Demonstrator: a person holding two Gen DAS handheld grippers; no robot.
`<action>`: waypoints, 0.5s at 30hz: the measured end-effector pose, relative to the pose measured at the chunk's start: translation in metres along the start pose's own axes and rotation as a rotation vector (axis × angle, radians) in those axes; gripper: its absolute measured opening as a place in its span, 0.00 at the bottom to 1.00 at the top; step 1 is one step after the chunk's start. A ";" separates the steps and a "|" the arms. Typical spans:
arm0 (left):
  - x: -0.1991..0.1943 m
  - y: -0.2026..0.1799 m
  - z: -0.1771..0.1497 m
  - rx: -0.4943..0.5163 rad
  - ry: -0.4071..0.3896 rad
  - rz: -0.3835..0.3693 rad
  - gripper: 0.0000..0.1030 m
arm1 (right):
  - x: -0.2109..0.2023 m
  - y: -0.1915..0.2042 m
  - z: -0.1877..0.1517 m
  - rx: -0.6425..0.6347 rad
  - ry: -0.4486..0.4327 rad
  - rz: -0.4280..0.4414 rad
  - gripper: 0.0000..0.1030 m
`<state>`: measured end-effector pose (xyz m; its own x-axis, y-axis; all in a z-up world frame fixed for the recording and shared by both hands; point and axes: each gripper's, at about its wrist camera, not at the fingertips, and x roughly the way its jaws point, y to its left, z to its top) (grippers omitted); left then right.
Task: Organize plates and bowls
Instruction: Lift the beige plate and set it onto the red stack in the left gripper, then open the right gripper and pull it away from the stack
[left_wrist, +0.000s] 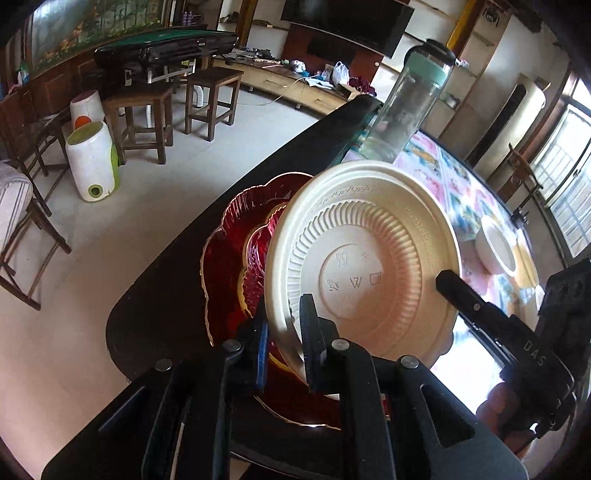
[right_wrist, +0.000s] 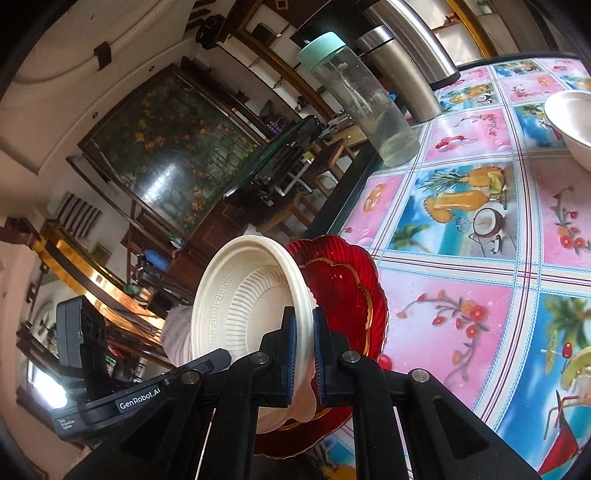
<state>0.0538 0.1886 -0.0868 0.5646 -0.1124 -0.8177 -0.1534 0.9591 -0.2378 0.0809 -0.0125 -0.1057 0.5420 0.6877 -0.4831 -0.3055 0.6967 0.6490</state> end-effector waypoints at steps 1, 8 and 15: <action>0.001 -0.001 -0.001 0.008 -0.001 0.011 0.13 | 0.000 0.000 -0.001 -0.006 -0.003 -0.005 0.08; -0.001 -0.003 0.000 0.056 -0.046 0.120 0.14 | 0.002 -0.003 -0.001 -0.045 -0.009 -0.073 0.15; -0.017 0.004 0.000 0.036 -0.097 0.141 0.14 | -0.019 -0.006 0.002 -0.044 -0.079 -0.060 0.41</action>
<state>0.0437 0.1942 -0.0743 0.6154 0.0478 -0.7867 -0.2086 0.9724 -0.1041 0.0738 -0.0301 -0.0995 0.6200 0.6271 -0.4715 -0.3037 0.7459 0.5927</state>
